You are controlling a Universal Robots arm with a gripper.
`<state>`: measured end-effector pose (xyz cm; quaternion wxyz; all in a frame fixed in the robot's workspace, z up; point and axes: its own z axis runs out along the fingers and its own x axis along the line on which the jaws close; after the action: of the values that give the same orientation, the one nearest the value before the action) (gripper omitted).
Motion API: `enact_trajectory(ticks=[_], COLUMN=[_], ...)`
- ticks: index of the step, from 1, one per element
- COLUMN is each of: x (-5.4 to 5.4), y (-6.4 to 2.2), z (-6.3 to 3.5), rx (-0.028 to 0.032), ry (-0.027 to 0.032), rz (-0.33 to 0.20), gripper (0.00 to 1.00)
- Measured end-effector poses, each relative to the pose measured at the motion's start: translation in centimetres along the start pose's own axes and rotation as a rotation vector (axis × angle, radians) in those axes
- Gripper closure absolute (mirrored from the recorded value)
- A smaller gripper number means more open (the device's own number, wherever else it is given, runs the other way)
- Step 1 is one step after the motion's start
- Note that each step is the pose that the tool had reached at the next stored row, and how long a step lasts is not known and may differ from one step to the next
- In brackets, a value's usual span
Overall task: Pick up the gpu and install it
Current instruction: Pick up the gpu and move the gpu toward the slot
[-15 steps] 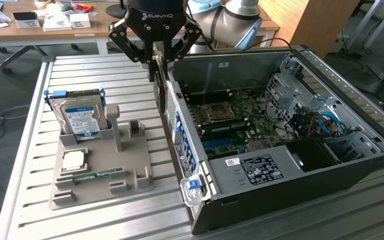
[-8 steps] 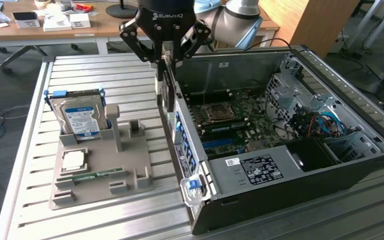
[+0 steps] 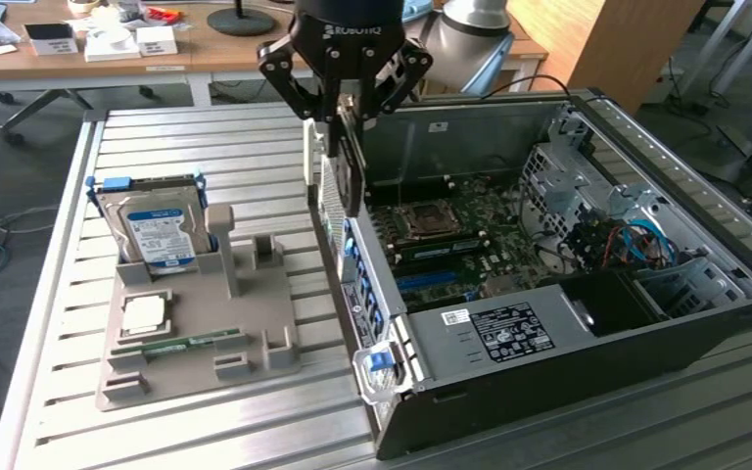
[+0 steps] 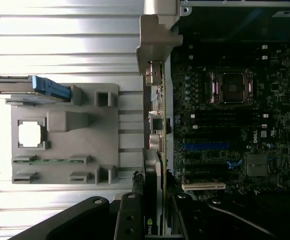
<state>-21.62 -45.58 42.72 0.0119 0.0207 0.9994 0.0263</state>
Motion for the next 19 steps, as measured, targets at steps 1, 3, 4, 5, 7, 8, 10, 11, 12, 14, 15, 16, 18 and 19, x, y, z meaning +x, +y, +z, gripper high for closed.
enact_trajectory(ticks=[1,3,4,5,7,8,10,11,12,14,15,16,18,19], x=[-0.2,-0.6,-0.8,-1.0,-1.3,-1.5,-2.0,-2.2,-2.4,-2.8,-3.0,-3.2,-3.6,-3.8], y=[0.01,0.02,0.03,0.04,0.06,0.06,0.08,0.09,0.10,0.11,0.12,0.13,0.15,0.16], z=[0.01,0.01,0.02,0.03,0.04,0.04,0.05,0.05,0.06,0.07,0.08,0.08,0.09,0.10], rx=[0.0000,-0.0002,-0.0003,-0.0003,-0.0004,-0.0005,-0.0009,-0.0010,-0.0012,-0.0019,-0.0022,-0.0026,-0.0033,-0.0037], ry=[0.0000,0.0000,-0.0001,0.0000,0.0000,0.0000,-0.0001,0.0001,0.0001,0.0000,0.0000,0.0001,0.0001,0.0001], rz=[0.000,0.000,0.000,0.000,0.000,0.000,0.000,0.000,0.000,0.000,0.000,0.000,0.000,0.000], gripper=[0.73,0.73,0.73,0.73,0.73,0.73,0.73,0.73,0.73,0.73,0.73,0.73,0.73,0.73])
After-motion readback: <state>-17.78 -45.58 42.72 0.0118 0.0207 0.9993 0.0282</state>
